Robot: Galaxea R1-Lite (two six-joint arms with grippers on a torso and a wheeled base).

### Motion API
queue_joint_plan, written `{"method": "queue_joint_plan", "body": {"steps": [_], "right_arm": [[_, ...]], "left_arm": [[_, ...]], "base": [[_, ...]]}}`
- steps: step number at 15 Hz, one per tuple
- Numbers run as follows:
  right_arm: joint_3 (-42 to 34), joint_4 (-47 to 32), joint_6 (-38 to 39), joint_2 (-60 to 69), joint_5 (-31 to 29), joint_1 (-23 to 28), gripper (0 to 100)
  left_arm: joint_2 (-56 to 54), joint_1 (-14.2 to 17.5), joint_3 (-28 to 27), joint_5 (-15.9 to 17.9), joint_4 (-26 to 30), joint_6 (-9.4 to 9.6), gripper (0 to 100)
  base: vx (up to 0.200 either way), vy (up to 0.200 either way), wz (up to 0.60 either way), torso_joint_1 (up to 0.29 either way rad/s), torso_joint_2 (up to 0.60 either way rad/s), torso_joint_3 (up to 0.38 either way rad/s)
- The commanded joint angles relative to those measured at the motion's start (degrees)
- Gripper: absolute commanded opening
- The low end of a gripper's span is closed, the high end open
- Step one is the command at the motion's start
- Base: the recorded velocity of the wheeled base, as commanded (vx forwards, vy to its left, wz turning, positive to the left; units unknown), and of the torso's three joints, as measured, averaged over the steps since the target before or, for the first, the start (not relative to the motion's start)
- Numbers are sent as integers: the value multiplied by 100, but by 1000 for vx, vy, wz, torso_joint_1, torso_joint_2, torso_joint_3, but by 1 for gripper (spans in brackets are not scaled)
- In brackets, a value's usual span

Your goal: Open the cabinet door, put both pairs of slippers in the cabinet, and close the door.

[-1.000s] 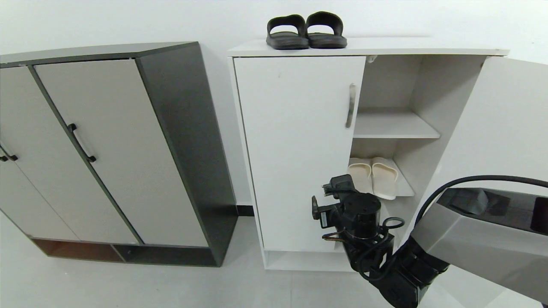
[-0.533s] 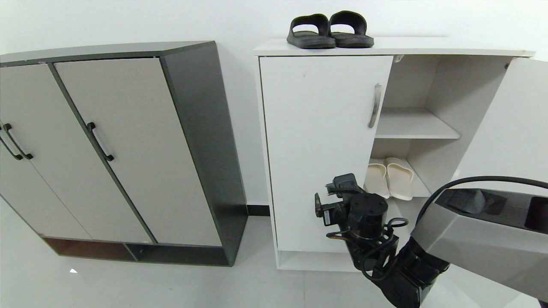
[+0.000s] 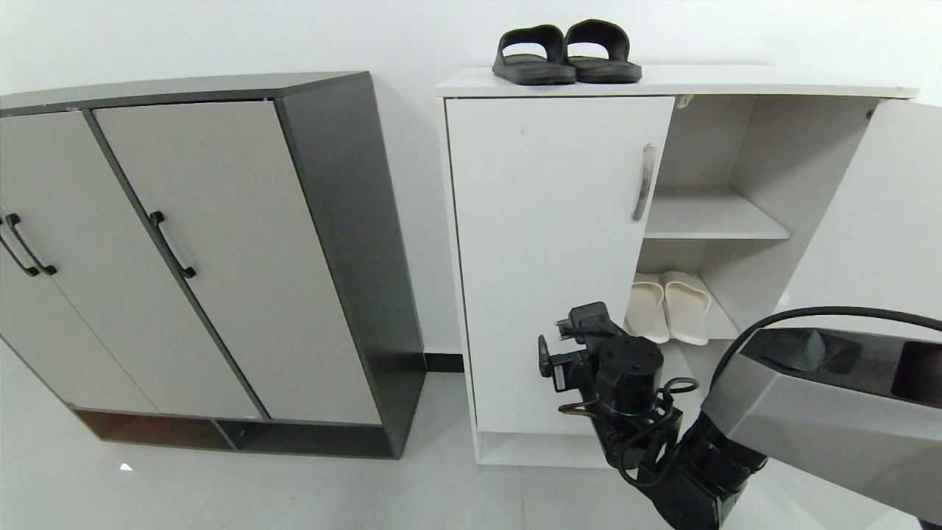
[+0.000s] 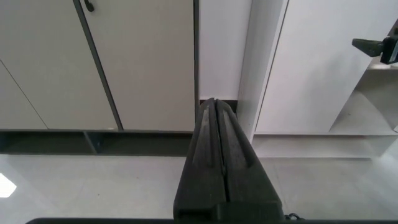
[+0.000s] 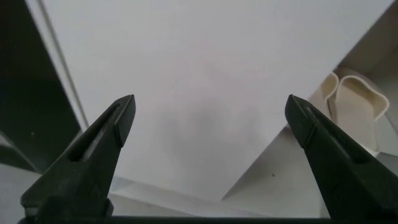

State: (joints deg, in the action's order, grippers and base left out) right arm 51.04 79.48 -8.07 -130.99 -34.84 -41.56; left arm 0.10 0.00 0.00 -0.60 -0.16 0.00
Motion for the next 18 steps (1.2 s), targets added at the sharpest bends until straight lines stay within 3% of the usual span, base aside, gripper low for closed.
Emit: {"method": "queue_joint_plan", "body": {"steps": [1, 6, 18], "right_arm": [[2, 32, -2, -23, 4, -10, 100], [2, 85, -2, -23, 4, -10, 100], [2, 85, -2, -41, 4, 16, 100]], "left_arm": [[-1, 0, 0, -2, -2, 0, 0], [-1, 0, 0, -2, -2, 0, 0], [-1, 0, 0, -11, -2, -9, 0]], "base": [[0, 0, 0, 0, 0, 0], [0, 0, 0, 11, -144, -227], [0, 0, 0, 112, -481, -337]]}}
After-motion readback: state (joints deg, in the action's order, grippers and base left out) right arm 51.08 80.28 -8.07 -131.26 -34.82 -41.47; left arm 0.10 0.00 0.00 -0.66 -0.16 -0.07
